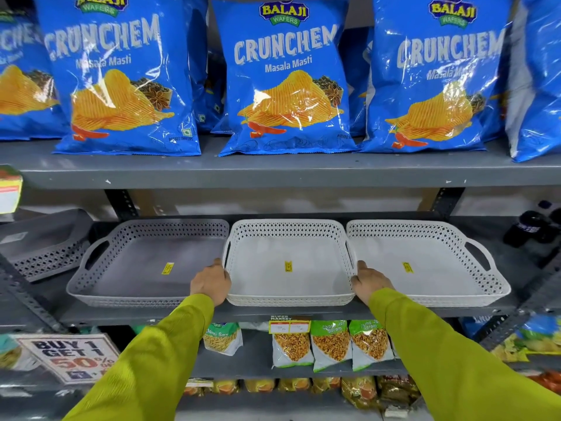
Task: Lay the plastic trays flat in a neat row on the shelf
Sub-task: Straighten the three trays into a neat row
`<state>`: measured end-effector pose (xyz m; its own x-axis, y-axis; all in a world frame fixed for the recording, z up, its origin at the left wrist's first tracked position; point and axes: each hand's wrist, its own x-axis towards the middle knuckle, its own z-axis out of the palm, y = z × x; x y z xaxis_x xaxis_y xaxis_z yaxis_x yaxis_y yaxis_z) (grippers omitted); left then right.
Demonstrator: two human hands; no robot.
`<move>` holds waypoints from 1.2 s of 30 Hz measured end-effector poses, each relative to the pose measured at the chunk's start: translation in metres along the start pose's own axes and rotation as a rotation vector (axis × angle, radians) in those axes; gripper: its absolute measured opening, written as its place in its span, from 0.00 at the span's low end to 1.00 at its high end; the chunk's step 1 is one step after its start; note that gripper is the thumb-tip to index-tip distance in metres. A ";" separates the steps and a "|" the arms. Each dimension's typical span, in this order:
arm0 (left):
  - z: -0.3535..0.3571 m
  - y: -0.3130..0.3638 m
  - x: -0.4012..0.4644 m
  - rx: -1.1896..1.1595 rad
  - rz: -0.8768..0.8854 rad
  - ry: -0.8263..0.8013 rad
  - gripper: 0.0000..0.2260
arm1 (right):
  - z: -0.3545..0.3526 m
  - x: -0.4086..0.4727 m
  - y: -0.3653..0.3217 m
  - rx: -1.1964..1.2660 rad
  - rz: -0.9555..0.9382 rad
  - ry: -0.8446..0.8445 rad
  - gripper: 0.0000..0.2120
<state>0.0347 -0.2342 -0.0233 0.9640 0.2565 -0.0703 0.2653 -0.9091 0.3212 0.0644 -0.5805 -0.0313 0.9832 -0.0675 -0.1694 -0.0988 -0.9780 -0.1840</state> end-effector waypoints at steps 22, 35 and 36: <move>0.002 0.004 -0.006 -0.003 -0.047 0.027 0.15 | 0.000 0.000 0.001 0.018 -0.001 -0.007 0.23; 0.003 0.006 -0.007 -0.012 -0.064 0.046 0.14 | -0.001 -0.003 0.000 0.015 0.000 -0.007 0.23; 0.003 0.006 -0.007 -0.014 -0.065 0.047 0.14 | -0.001 -0.002 0.000 0.015 0.002 -0.007 0.23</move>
<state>0.0292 -0.2422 -0.0237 0.9427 0.3302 -0.0470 0.3267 -0.8856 0.3302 0.0622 -0.5802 -0.0296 0.9819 -0.0682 -0.1767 -0.1034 -0.9746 -0.1985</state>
